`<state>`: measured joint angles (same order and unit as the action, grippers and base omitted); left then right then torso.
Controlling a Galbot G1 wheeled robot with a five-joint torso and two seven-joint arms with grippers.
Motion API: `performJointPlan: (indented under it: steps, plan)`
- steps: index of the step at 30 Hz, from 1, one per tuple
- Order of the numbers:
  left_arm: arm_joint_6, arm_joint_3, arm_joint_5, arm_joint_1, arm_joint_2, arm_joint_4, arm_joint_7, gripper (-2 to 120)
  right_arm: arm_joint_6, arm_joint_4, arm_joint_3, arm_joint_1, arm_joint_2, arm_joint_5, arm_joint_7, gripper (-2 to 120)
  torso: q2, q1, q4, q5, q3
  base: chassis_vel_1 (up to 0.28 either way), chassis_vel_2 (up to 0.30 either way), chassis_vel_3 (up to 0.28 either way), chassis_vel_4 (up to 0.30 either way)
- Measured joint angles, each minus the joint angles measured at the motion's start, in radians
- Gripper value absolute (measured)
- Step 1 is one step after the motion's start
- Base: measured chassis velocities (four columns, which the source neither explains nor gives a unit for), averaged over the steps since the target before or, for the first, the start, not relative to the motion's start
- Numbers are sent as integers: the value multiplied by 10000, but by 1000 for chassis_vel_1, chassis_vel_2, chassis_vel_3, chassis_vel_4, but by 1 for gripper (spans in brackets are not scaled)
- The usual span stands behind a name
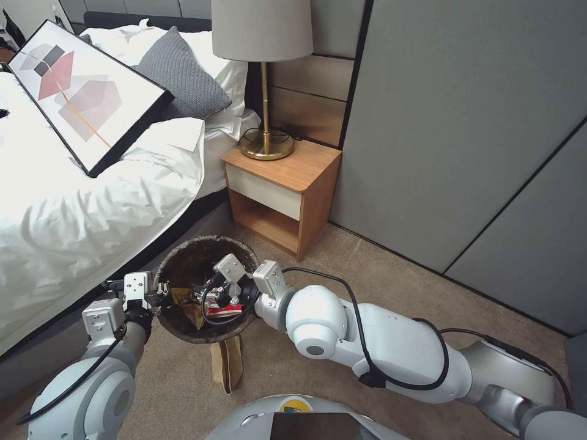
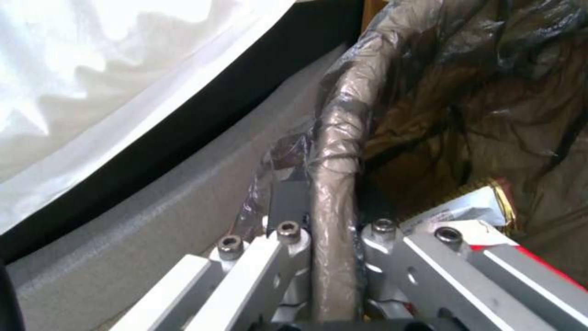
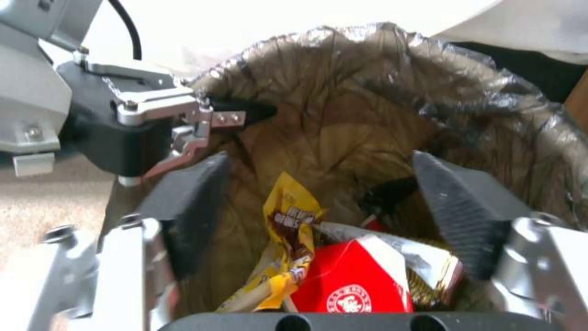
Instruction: Pick up the trash bin, then pick up the garbage from the floor and place it into the trash bin.
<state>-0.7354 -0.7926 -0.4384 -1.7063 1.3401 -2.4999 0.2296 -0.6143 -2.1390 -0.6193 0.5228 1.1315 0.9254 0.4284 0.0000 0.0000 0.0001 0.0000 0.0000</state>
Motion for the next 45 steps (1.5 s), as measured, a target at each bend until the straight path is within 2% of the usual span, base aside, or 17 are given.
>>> performJointPlan:
  steps: [4, 6, 10, 12, 13, 15, 16, 18, 26, 28, 30, 32, 34, 36, 39, 41, 45]
  plan:
    - [0, -7, -4, 11, 1, 0, -2, 3, 14, -196, 250, -2, -26, 9, 67, 89, 0, 0, 0, 0, 0, 0, 0, 0, 0]
    - [0, -18, -10, 20, -2, 0, -3, 3, 84, -583, 808, 72, -235, 25, 84, 97, 0, 0, 0, 0, 0, 0, 0, 0, 0]
    - [0, -30, -16, 34, -9, 0, -5, 3, 308, -999, 1568, 284, -646, 1, -192, 100, 0, 0, -1, 2, 0, 0, 0, 0, 0]
    - [0, -62, -29, 41, -18, 0, -8, 3, 726, -1330, 2603, 655, -1206, -377, -845, 100, 0, 0, -2, 2, -1, 0, 0, 0, 0]
    - [0, -62, -29, 41, -18, 0, -8, 3, 726, -1330, 2603, 655, -1206, -377, -845, 100, 0, 0, -2, 2, -1, 0, 0, 0, 0]
    - [0, -71, -33, 62, -24, 0, -12, 3, 1258, -1394, 3273, 1108, -1615, -1379, -1341, 100, 0, 0, -3, 2, -1, 0, 0, 0, 0]
    - [0, -71, -33, 62, -24, 0, -12, 3, 1258, -1394, 3273, 1108, -1615, -1379, -1341, 100, 0, 0, -3, 2, -1, 0, 0, 0, 0]
    - [0, -58, -44, 115, -10, 0, -18, 3, 2080, -1241, 4095, 2115, -1778, -3066, -1507, 100, 0, 0, -1, 3, 0, 0, 0, 0, 0]
    - [0, -164, -119, 125, -76, 0, -25, 3, 3378, -883, 5680, 4403, -1764, -4775, -1487, 100, 0, 0, -1, 2, -1, 0, 0, 0, 0]
    - [0, -187, -161, 127, -106, 0, -29, 3, 4190, -715, 6594, 5489, -1662, -5557, -1552, 100, 0, 0, 1, 2, -1, 0, 0, 0, 0]
    - [1, -192, -166, 128, -113, 0, -29, 3, 4488, -655, 6925, 5852, -1607, -5874, -1590, 100, 1, 0, 0, 2, -1, 0, 0, 0, 0]
    - [0, -201, -178, 134, -122, 0, -32, 3, 5189, -592, 7950, 7105, -1325, -6692, -1769, 100, 1, -1, -1, 0, -2, 0, 0, 0, 0]
    - [1, -205, -186, 139, -129, 0, -38, 3, 5352, -583, 8201, 7517, -1205, -6872, -1797, 100, 0, 0, -2, 1, -1, 0, 0, 0, 0]
    - [0, -212, -191, 147, -159, 0, -69, 3, 6047, -583, 9305, 8802, -471, -7569, -1879, 100, 1, -1, -3, -1, -2, 0, 0, 0, 0]
    - [1, -213, -191, 146, -167, 0, -100, 3, 6427, -581, 9793, 9314, -37, -7864, -2033, 100, 1, 0, -5, 2, -2, 0, 0, 0, 0]
    - [1, -208, -175, 140, -192, 0, -140, 3, 6972, -625, 10690, 10119, 756, -8236, -2368, 100, 1, 0, -1, 0, -1, 0, 0, 0, 0]
    - [0, -188, -137, 132, -205, 0, -162, 3, 7294, -795, 11296, 10764, 1241, -8309, -2572, 100, 1, 0, -2, 0, -2, 0, 0, 0, 0]
